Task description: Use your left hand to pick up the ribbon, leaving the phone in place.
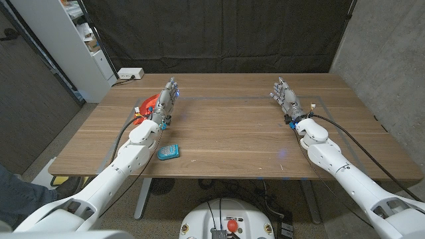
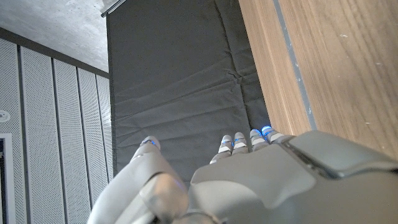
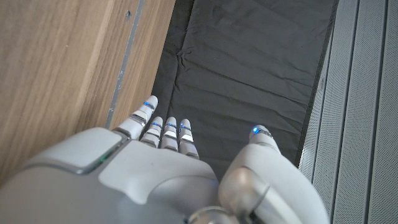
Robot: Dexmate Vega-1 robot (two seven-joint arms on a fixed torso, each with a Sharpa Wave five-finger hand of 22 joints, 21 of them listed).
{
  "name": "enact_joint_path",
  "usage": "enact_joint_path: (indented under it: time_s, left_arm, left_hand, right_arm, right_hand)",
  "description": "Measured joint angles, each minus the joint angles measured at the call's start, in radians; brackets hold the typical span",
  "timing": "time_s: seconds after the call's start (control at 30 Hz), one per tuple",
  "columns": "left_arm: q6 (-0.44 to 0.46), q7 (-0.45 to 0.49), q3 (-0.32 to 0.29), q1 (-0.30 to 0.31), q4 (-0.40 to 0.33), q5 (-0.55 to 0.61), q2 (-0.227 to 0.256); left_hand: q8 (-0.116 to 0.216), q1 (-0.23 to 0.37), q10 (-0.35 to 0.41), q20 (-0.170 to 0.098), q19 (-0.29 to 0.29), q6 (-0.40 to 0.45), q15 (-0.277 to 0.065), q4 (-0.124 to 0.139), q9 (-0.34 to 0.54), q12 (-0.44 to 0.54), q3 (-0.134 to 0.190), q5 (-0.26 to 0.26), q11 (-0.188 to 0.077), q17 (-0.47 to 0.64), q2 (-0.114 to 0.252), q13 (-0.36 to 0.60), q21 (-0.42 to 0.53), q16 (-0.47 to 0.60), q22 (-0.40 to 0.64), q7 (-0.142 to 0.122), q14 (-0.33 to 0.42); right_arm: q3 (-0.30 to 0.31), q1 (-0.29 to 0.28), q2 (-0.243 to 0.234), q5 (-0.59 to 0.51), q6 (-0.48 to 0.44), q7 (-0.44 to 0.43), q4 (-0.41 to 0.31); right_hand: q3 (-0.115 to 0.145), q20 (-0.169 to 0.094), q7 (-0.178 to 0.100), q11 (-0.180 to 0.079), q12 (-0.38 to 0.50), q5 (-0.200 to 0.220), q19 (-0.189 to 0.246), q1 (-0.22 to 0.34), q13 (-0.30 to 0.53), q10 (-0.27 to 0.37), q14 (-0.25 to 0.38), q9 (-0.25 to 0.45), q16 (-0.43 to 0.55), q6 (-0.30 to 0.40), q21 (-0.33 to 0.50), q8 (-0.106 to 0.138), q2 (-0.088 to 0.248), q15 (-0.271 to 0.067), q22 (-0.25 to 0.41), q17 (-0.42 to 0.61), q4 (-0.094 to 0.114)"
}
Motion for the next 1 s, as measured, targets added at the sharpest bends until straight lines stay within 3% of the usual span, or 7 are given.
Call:
enact_joint_path:
  time_s: [0.47, 1.0]
  left_arm:
    - [0.05, -0.1, -0.14, 0.007, 0.028, 0.122, -0.12]
    - [0.089, -0.154, -0.244, 0.057, -0.028, 0.206, -0.161]
  left_hand:
    - [0.0, 0.004, 0.0, 0.004, -0.004, 0.0, 0.0, -0.004, 0.0, 0.0, 0.004, 0.0, 0.0, 0.0, 0.004, -0.004, 0.0, 0.0, 0.0, 0.0, 0.0]
    - [0.0, 0.012, 0.004, 0.013, -0.005, 0.004, 0.002, -0.009, 0.0, 0.0, 0.008, 0.0, -0.004, 0.005, 0.012, -0.007, 0.0, 0.0, 0.0, -0.004, 0.003]
  right_arm:
    - [0.131, -0.028, 0.11, -0.134, -0.068, 0.061, -0.006]
    - [0.221, -0.065, 0.178, -0.225, -0.113, 0.091, -0.055]
  right_hand:
    - [0.0, 0.0, 0.0, 0.0, 0.0, 0.0, 0.0, 0.0, 0.0, 0.0, 0.0, 0.0, 0.0, 0.0, 0.0, 0.0, 0.0, 0.0, 0.0, -0.003, 0.0]
    - [0.0, 0.0, 0.004, 0.005, 0.0, 0.008, 0.0, 0.0, 0.0, 0.005, -0.005, 0.0, 0.0, 0.004, -0.005, 0.0, 0.0, 0.005, 0.0, -0.008, 0.0]
